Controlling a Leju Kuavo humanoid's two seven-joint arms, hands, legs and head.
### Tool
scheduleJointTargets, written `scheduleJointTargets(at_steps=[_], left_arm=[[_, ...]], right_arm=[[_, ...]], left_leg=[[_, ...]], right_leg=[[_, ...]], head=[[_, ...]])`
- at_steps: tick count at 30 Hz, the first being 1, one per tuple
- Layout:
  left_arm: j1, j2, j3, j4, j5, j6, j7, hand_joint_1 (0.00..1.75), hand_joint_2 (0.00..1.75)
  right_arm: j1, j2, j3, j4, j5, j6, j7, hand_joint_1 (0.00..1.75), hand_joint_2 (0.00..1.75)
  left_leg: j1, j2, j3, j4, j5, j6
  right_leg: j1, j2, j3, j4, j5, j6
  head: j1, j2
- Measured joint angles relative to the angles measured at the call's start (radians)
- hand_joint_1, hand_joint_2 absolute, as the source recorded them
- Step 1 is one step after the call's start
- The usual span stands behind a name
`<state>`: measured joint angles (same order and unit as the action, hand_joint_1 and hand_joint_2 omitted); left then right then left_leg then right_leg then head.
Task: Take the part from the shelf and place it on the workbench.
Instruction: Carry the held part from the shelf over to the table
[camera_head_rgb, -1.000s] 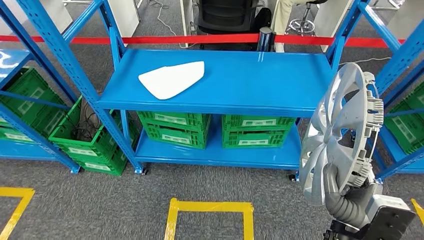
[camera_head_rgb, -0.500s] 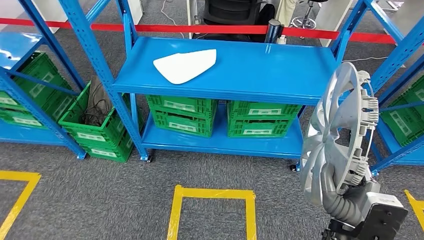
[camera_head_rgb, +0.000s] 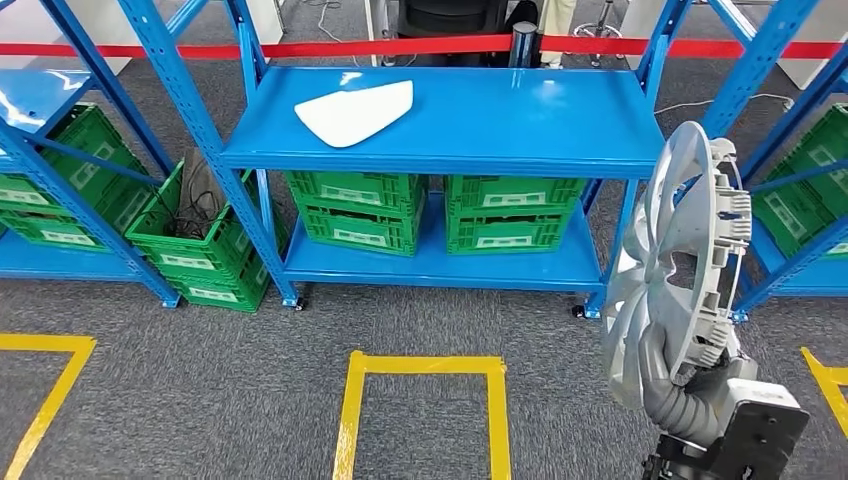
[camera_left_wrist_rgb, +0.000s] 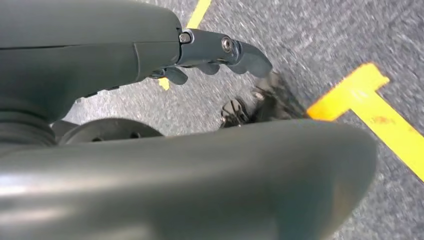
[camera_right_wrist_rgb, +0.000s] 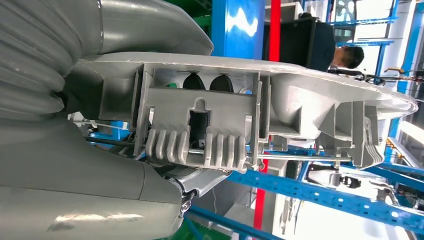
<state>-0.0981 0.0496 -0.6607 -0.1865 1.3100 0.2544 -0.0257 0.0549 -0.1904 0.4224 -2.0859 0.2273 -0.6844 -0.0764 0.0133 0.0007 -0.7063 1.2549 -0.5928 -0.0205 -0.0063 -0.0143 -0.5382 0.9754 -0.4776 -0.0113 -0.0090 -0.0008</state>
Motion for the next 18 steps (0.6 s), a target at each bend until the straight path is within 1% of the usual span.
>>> scheduleJointTargets(at_steps=[1, 2, 3, 4, 5, 6, 7, 8, 9, 10, 11, 12, 14, 15, 16, 17, 18], left_arm=[[0.0, 0.0, 0.0, 0.0, 0.0, 0.0, 0.0, 0.0, 0.0], [0.0, 0.001, 0.0, 0.0, 0.0, 0.0, 0.0, 0.0, 0.0], [-0.001, 0.001, 0.0, 0.0, 0.0, 0.0, -0.001, 0.0, 0.0], [-0.001, 0.001, 0.0, 0.0, 0.001, -0.001, -0.002, 0.0, 0.0], [-0.001, 0.002, 0.0, 0.0, 0.002, -0.003, -0.004, 0.0, 0.0], [-0.002, 0.003, 0.0, 0.0, 0.005, -0.005, -0.006, 0.0, 0.0], [-0.002, 0.003, 0.0, 0.0, 0.008, -0.006, -0.008, 0.0, 0.0], [-0.002, 0.004, 0.0, 0.0, 0.012, -0.007, -0.007, 0.0, 0.0], [-0.002, 0.004, 0.0, 0.0, 0.016, -0.007, -0.004, 0.0, 0.0], [-0.002, 0.004, 0.0, 0.0, 0.018, -0.006, 0.0, 0.0, 0.0], [-0.002, 0.004, 0.0, 0.0, 0.019, -0.005, 0.006, 0.0, 0.0], [-0.002, 0.003, 0.0, 0.0, 0.019, -0.003, 0.01, 0.0, 0.0], [-0.002, 0.004, 0.0, 0.0, 0.019, -0.002, 0.012, 0.0, 0.0], [-0.001, 0.004, 0.0, 0.0, 0.019, -0.002, 0.011, 0.0, 0.0], [-0.001, 0.003, 0.0, 0.0, 0.019, -0.004, 0.01, 0.0, 0.0], [-0.002, 0.002, 0.0, 0.0, 0.019, -0.006, 0.009, 0.0, 0.0], [-0.002, 0.002, 0.0, 0.0, 0.019, -0.008, 0.009, 0.0, 0.0]], right_arm=[[0.0, 0.0, 0.0, 0.0, 0.001, 0.0, 0.0, 1.75, 1.75], [0.0, 0.0, 0.0, 0.0, 0.002, 0.0, 0.0, 1.75, 1.75], [0.001, 0.0, 0.0, 0.0, 0.003, 0.0, 0.0, 1.75, 1.75], [0.001, 0.0, 0.0, -0.001, 0.003, 0.0, 0.0, 1.75, 1.75], [0.001, 0.0, 0.0, -0.001, 0.003, 0.0, 0.0, 1.75, 1.75], [0.0, 0.0, 0.0, -0.001, 0.003, 0.0, 0.0, 1.75, 1.75], [-0.001, 0.0, 0.0, -0.002, 0.003, 0.0, 0.0, 1.75, 1.75], [-0.001, 0.0, 0.0, -0.002, 0.003, 0.0, 0.0, 1.75, 1.75], [-0.002, 0.0, 0.0, -0.003, 0.003, 0.0, 0.0, 1.75, 1.75], [-0.002, 0.0, 0.0, -0.005, 0.004, 0.0, 0.001, 1.75, 1.75], [-0.003, -0.001, 0.0, -0.006, 0.006, 0.001, 0.002, 1.75, 1.75], [-0.003, -0.002, 0.001, -0.007, 0.008, 0.002, 0.004, 1.75, 1.75], [-0.005, -0.004, 0.001, -0.008, 0.011, 0.003, 0.008, 1.75, 1.75], [-0.006, -0.005, 0.002, -0.009, 0.012, 0.004, 0.01, 1.75, 1.75], [-0.007, -0.005, 0.002, -0.009, 0.012, 0.006, 0.012, 1.75, 1.75], [-0.008, -0.005, 0.003, -0.009, 0.012, 0.007, 0.013, 1.75, 1.75], [-0.008, -0.006, 0.004, -0.009, 0.012, 0.009, 0.014, 1.75, 1.75]], left_leg=[[0.0, 0.0, 0.007, 0.028, 0.003, -0.001], [0.0, 0.0, 0.029, 0.023, 0.024, 0.0], [0.0, 0.0, 0.069, -0.018, 0.051, 0.004], [0.0, 0.0, 0.122, -0.086, 0.071, 0.008], [-0.002, -0.001, 0.177, -0.161, 0.077, 0.013], [-0.004, -0.001, 0.218, -0.224, 0.073, 0.017], [-0.008, -0.002, 0.242, -0.264, 0.066, 0.02], [-0.011, -0.002, 0.248, -0.283, 0.062, 0.023], [-0.011, -0.002, 0.24, -0.29, 0.067, 0.029], [-0.011, 0.0, 0.233, -0.295, 0.075, 0.037], [-0.009, 0.002, 0.224, -0.299, 0.084, 0.047], [-0.006, 0.003, 0.214, -0.301, 0.096, 0.055], [-0.007, 0.005, 0.188, -0.295, 0.115, 0.062], [-0.007, 0.005, 0.171, -0.29, 0.124, 0.062], [-0.007, 0.005, 0.153, -0.284, 0.133, 0.061], [-0.006, 0.005, 0.134, -0.276, 0.142, 0.059], [-0.005, 0.005, 0.115, -0.269, 0.15, 0.056]], right_leg=[[0.001, 0.001, -0.012, 0.002, 0.012, 0.001], [0.002, 0.001, -0.025, 0.004, 0.023, 0.002], [0.002, 0.002, -0.039, 0.007, 0.033, 0.004], [0.002, 0.002, -0.05, 0.009, 0.041, 0.007], [0.003, 0.002, -0.06, 0.013, 0.048, 0.011], [0.003, 0.001, -0.067, 0.015, 0.056, 0.016], [0.002, 0.0, -0.074, 0.017, 0.065, 0.021], [0.001, -0.001, -0.08, 0.017, 0.075, 0.028], [-0.001, -0.002, -0.086, 0.017, 0.082, 0.034], [-0.003, 0.0, -0.095, 0.023, 0.077, 0.039], [-0.004, 0.003, -0.109, 0.042, 0.055, 0.044], [-0.005, 0.005, -0.125, 0.081, 0.015, 0.049], [-0.008, 0.008, -0.156, 0.202, -0.078, 0.055], [-0.009, 0.008, -0.163, 0.258, -0.104, 0.057], [-0.01, 0.008, -0.159, 0.291, -0.107, 0.06], [-0.012, 0.008, -0.142, 0.293, -0.09, 0.062], [-0.014, 0.008, -0.108, 0.259, -0.063, 0.064]], head=[[-0.004, 0.0], [-0.008, 0.0], [-0.013, 0.0], [-0.019, 0.0], [-0.023, 0.0], [-0.026, 0.0], [-0.028, 0.0], [-0.031, 0.0], [-0.034, 0.0], [-0.038, 0.0], [-0.039, 0.0], [-0.037, 0.0], [-0.029, 0.0], [-0.026, 0.0], [-0.025, 0.0], [-0.023, 0.0], [-0.021, 0.0]])
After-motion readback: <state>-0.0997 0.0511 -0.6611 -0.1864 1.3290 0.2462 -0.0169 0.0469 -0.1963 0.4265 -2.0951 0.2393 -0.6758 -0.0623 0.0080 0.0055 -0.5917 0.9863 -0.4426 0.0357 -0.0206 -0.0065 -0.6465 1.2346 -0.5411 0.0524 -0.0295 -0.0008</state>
